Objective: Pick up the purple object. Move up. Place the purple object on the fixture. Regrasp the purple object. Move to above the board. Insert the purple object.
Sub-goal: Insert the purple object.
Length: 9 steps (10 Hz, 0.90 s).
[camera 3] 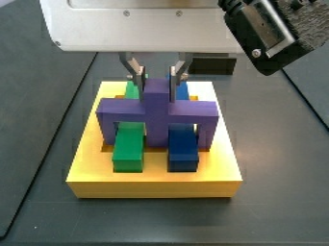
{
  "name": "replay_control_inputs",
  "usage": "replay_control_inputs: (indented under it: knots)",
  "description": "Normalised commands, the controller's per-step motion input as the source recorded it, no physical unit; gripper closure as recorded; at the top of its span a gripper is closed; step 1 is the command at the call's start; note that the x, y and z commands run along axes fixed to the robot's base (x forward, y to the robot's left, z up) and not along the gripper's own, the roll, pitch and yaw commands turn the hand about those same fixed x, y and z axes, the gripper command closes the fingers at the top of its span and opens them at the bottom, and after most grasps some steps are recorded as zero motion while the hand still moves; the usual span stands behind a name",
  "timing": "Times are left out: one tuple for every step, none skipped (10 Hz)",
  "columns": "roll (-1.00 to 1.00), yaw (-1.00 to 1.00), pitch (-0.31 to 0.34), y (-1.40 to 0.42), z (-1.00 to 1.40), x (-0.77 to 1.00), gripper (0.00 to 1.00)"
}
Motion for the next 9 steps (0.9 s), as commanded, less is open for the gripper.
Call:
replay_control_inputs:
  knots:
    - [-0.18, -0.03, -0.146, 0.0, -0.43, -0.08, 1.0]
    - [-0.17, 0.0, -0.1, 0.0, -0.27, -0.21, 1.0]
    - [-0.17, 0.0, -0.106, -0.06, -0.21, -0.16, 1.0]
    - [-0.08, -0.06, -0.07, 0.0, -0.25, -0.07, 1.0]
    - [-0.12, -0.09, -0.087, -0.02, -0.26, 0.0, 1.0]
    - [-0.21, -0.09, -0.113, -0.07, -0.27, 0.01, 1.0]
    - [-0.22, -0.07, -0.087, 0.0, -0.17, 0.0, 1.0]
    - [-0.05, 0.0, 0.0, 0.0, 0.0, 0.0, 1.0]
    - [-0.01, 0.0, 0.0, 0.0, -0.01, 0.0, 1.0]
